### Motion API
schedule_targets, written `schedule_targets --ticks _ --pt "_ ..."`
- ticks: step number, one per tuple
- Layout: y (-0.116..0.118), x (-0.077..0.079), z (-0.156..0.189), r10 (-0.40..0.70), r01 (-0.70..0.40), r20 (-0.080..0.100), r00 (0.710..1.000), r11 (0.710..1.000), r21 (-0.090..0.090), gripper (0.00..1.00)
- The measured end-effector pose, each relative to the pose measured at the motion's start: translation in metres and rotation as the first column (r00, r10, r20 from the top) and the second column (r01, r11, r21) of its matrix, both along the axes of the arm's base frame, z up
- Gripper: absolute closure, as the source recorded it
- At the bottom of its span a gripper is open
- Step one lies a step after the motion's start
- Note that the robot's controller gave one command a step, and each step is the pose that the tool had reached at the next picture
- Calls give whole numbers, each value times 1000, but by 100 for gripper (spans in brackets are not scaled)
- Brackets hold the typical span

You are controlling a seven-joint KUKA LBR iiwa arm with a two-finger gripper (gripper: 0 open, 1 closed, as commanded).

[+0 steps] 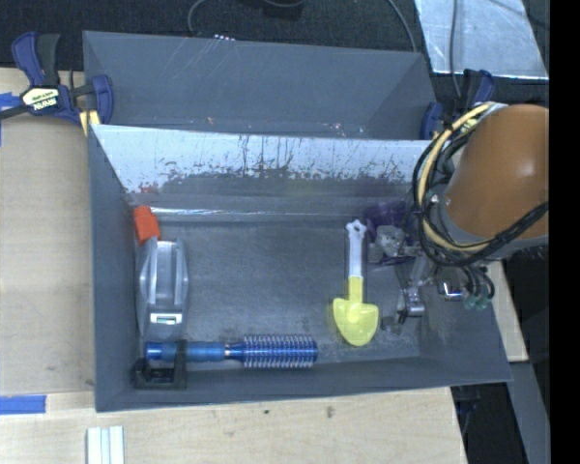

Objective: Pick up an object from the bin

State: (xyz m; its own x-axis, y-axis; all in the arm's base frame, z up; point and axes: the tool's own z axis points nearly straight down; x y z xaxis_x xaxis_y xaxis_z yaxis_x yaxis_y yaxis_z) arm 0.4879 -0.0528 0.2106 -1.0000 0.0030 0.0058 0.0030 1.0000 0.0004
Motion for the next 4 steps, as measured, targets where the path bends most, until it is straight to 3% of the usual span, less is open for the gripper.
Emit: schedule_targets --ticks 1,2,3,4 --pt "0 2 4 2 -2 9 1000 1000 -1 0" --pt "-10 7 -60 23 -23 12 1000 1000 -2 0" --pt "-13 3 -110 29 -29 1 1000 1000 0 0" --pt "-23 7 -110 -177 177 12 984 984 0 0"
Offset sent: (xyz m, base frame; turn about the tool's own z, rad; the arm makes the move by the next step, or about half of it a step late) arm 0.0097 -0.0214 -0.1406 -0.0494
